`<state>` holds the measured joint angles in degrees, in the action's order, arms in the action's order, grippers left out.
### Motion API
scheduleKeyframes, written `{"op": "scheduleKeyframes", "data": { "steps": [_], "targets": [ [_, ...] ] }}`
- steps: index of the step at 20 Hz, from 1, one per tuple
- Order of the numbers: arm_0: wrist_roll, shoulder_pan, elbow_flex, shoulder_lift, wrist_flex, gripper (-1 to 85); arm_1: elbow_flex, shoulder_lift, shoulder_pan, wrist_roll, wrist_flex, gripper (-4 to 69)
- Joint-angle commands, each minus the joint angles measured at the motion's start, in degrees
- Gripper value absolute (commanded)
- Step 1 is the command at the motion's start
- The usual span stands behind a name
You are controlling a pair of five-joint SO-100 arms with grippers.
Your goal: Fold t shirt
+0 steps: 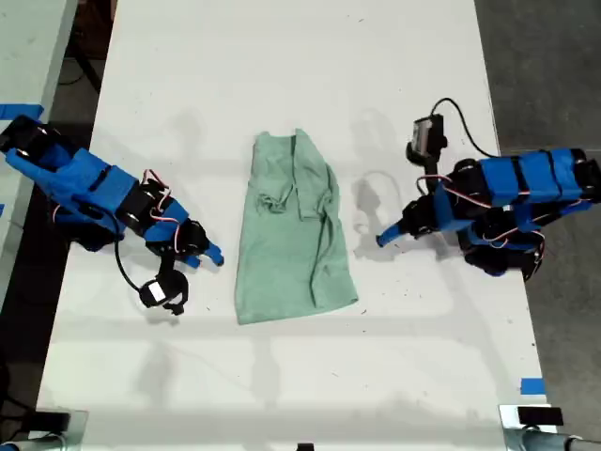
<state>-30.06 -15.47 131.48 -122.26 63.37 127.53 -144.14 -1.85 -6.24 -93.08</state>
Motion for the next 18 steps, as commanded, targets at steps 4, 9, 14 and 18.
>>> {"op": "scheduleKeyframes", "data": {
  "steps": [4,9,14,18],
  "targets": [
    [0.9,5.3,10.5,-13.9,-0.5,16.1,24.3,-42.1,-0.3,-0.9,2.8,27.4],
    [4.6,8.1,21.5,-24.9,-3.4,13.1,37.3,-52.1,-0.8,-0.5,6.8,25.5],
    [7.5,10.3,29.3,-32.5,-6.7,9.5,44.1,-55.9,2.0,-7.1,9.5,11.2],
    [7.0,9.2,30.1,-35.0,-7.1,7.6,49.9,-55.9,6.3,-11.6,14.9,7.8]
  ]
}}
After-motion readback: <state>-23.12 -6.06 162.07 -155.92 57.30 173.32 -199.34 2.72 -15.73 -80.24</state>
